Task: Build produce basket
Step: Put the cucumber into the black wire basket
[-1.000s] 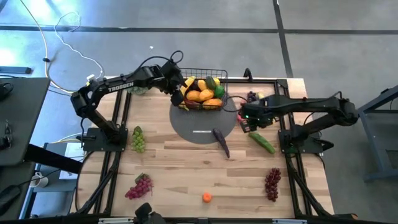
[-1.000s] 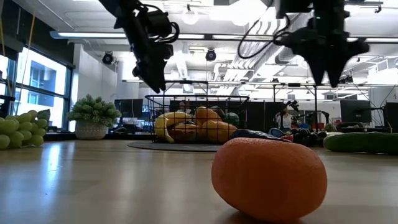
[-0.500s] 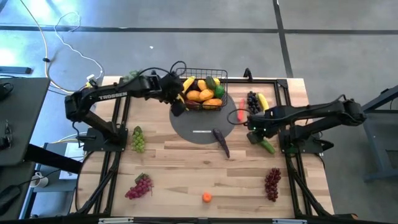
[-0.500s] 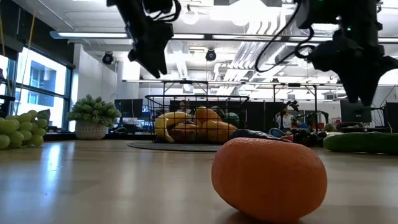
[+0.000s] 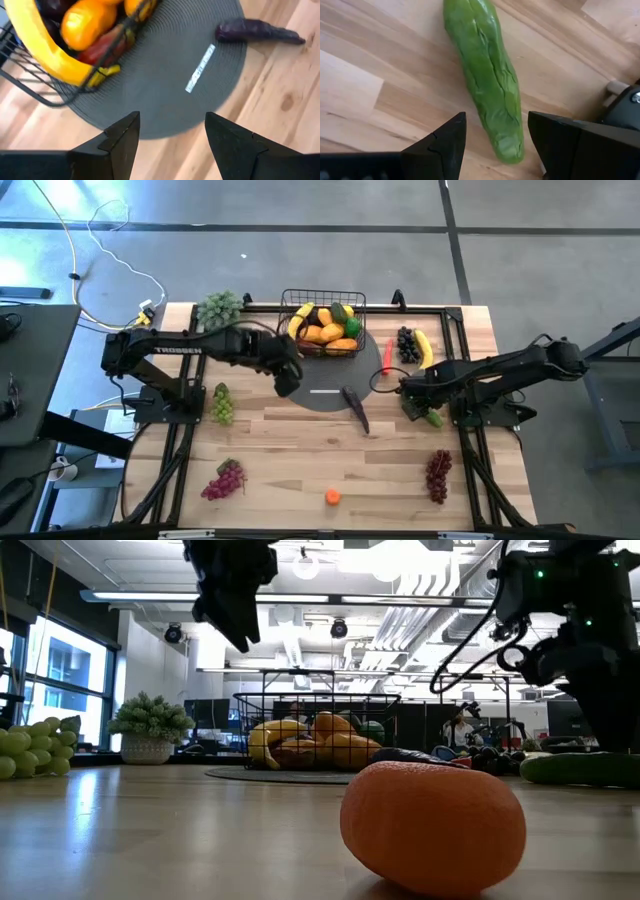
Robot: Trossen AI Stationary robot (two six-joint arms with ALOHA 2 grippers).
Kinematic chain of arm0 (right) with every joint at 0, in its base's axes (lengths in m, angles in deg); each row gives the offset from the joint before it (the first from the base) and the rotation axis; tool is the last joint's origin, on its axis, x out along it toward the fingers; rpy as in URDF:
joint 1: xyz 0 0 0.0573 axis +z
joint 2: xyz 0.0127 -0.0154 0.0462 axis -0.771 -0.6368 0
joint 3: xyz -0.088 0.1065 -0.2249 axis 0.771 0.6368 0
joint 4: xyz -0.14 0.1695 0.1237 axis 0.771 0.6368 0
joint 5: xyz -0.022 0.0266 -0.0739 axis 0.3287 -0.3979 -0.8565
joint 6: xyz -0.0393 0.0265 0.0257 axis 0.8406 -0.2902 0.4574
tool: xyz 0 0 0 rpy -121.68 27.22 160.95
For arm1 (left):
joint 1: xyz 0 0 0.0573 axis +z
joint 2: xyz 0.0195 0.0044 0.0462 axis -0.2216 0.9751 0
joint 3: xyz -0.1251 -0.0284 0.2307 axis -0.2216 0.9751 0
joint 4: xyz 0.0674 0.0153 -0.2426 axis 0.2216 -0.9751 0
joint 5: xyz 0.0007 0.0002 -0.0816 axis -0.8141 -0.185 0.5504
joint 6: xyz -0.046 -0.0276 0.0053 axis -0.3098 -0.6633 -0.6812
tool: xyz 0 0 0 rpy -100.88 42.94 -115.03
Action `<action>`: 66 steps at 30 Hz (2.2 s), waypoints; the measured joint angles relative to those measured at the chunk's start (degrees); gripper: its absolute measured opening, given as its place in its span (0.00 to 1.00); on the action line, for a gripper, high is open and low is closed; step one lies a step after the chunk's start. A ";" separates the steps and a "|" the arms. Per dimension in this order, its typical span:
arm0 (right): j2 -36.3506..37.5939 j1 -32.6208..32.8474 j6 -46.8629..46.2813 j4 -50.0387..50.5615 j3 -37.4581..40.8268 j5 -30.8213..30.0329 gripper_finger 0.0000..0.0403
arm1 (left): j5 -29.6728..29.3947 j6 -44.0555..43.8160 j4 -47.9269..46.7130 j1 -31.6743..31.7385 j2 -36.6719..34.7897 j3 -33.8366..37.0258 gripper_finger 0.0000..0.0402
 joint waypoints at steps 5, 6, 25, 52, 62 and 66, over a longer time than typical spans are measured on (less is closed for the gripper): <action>0.00 -0.02 0.43 -2.04 2.54 -1.49 0.48 | -1.58 -4.58 -1.97 -4.42 0.00 0.00 0.54; 0.00 -0.02 0.71 -2.74 3.03 -1.51 0.48 | -1.58 -5.50 -2.21 -5.16 0.00 0.00 0.54; 0.00 -0.20 0.84 -10.07 7.55 1.32 0.23 | -2.99 -13.19 -6.93 -12.46 -0.03 0.82 0.54; 9.18 -0.84 -0.83 -51.85 7.48 -7.80 0.22 | 5.56 -19.25 2.50 -7.82 -9.75 20.98 0.47; 8.66 -7.94 10.55 -75.70 7.48 -12.05 0.22 | 4.49 -18.02 1.78 -2.27 -19.02 22.32 0.46; 8.65 -11.11 13.52 -80.15 7.44 -12.22 0.22 | 5.16 -16.00 1.20 -0.04 -21.62 22.32 0.46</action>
